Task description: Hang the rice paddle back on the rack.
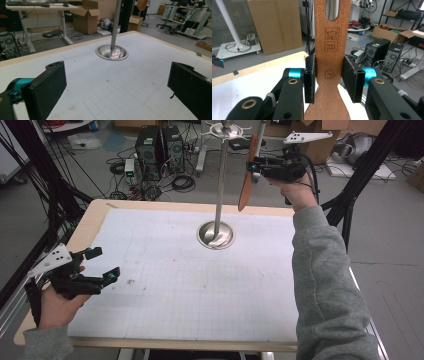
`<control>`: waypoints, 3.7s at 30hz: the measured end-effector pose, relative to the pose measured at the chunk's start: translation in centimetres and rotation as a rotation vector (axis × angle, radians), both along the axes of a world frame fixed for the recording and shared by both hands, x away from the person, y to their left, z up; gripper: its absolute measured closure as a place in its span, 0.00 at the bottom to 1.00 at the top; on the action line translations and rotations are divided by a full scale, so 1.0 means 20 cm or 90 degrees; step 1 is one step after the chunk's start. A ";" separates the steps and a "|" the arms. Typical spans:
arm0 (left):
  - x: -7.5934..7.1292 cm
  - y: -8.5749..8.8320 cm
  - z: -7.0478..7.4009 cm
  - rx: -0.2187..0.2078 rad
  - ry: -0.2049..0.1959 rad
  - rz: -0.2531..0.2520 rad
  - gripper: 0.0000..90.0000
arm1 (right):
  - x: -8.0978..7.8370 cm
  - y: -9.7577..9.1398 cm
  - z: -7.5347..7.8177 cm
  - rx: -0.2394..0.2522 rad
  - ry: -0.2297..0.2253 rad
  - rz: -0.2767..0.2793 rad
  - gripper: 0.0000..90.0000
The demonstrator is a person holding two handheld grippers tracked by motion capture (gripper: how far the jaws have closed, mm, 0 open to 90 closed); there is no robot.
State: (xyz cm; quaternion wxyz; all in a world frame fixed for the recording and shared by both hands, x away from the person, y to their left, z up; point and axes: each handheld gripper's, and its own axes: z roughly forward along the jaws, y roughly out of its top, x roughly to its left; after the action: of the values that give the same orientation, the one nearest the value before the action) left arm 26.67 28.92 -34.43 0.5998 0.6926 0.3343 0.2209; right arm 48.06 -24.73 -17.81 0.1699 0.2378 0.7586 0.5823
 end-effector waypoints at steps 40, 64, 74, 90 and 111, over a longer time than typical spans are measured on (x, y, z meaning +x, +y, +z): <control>-0.02 0.08 0.01 -0.010 -0.004 0.026 0.03 | 0.04 0.08 0.00 -0.005 -0.002 -0.005 0.72; -0.02 0.09 -0.01 -0.011 0.001 0.032 0.03 | 0.06 0.09 -0.03 0.000 0.003 -0.009 0.72; -0.01 0.08 -0.01 -0.007 0.003 0.029 0.03 | 0.05 0.09 -0.04 0.002 -0.002 -0.019 0.68; -0.01 0.04 -0.01 0.000 0.003 0.020 0.03 | 0.00 0.09 -0.08 -0.008 0.002 -0.030 0.46; 0.03 -0.05 0.00 0.010 0.001 -0.008 0.03 | -0.10 0.08 -0.15 -0.039 0.013 -0.039 0.00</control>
State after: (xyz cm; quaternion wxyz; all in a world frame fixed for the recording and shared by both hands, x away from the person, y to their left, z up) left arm 27.26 27.95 -34.47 0.5953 0.6996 0.3289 0.2191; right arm 46.07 -23.14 -20.72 0.1873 0.2616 0.7700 0.5509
